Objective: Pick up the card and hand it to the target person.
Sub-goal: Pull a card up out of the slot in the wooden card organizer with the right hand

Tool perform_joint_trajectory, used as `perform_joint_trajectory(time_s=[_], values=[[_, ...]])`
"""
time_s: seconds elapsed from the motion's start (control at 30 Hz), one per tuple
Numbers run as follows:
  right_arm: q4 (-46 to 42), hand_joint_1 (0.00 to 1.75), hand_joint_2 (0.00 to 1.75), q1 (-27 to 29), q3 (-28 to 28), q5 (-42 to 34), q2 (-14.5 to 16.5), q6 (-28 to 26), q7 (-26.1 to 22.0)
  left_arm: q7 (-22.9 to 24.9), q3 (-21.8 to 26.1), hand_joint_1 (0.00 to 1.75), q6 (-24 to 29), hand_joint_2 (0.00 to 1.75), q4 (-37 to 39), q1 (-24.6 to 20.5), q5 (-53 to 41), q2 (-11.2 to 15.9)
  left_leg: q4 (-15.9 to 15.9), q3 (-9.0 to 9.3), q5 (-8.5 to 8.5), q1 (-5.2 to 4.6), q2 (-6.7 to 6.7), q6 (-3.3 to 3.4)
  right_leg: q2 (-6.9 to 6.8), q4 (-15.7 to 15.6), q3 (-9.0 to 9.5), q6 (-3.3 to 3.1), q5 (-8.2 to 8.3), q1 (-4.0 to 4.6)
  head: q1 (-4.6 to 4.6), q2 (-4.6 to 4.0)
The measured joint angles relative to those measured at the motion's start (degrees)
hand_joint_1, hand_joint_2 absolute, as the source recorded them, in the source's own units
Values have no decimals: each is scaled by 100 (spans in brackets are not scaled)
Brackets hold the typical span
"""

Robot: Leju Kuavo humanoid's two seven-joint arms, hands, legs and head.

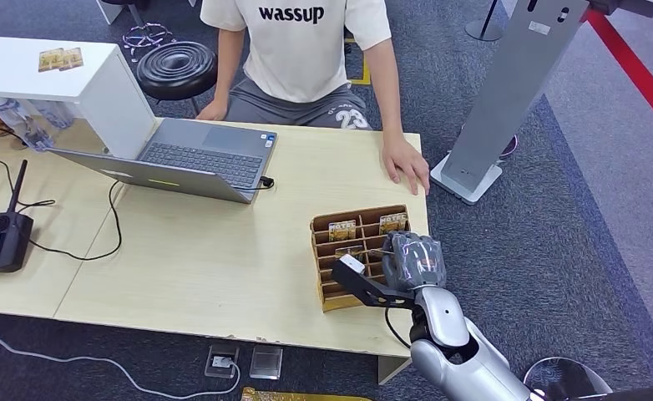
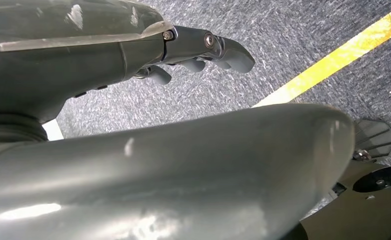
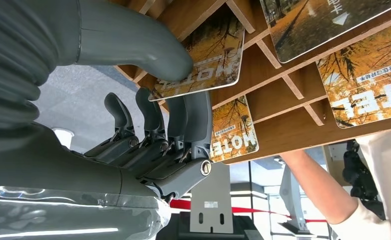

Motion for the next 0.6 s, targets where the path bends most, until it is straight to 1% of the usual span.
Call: perform_joint_trajectory(time_s=[0.13, 0.4, 0.5, 0.6], values=[[6, 142, 175, 2, 7, -18, -3, 6, -8, -58, -27, 0, -14, 175, -9, -7, -45, 18, 1, 1, -2, 1, 0, 0, 0, 0, 1, 0, -1, 1, 0, 0], [-61, 143, 175, -52, 60, -141, -16, -6, -51, 8, 84, 0, -43, 175, 1, 46, 69, 36, 3, 0, -2, 1, 1, -1, 2, 2, 0, 0, -1, 1, 0, 0], [-282, 143, 175, -98, 53, -246, -91, 21, -17, 20, 97, 0, -1, 175, 9, 64, 78, 25, 2, 1, -3, 0, 6, 0, 6, 2, -1, 0, -1, 0, 0, 0], [-722, 143, 175, -143, -20, -355, -238, 91, 85, 43, 95, 0, 77, 175, 11, 74, 76, 16, 7, -4, -4, 0, 1, 0, 3, 7, -5, 1, -4, -1, 0, 0]])
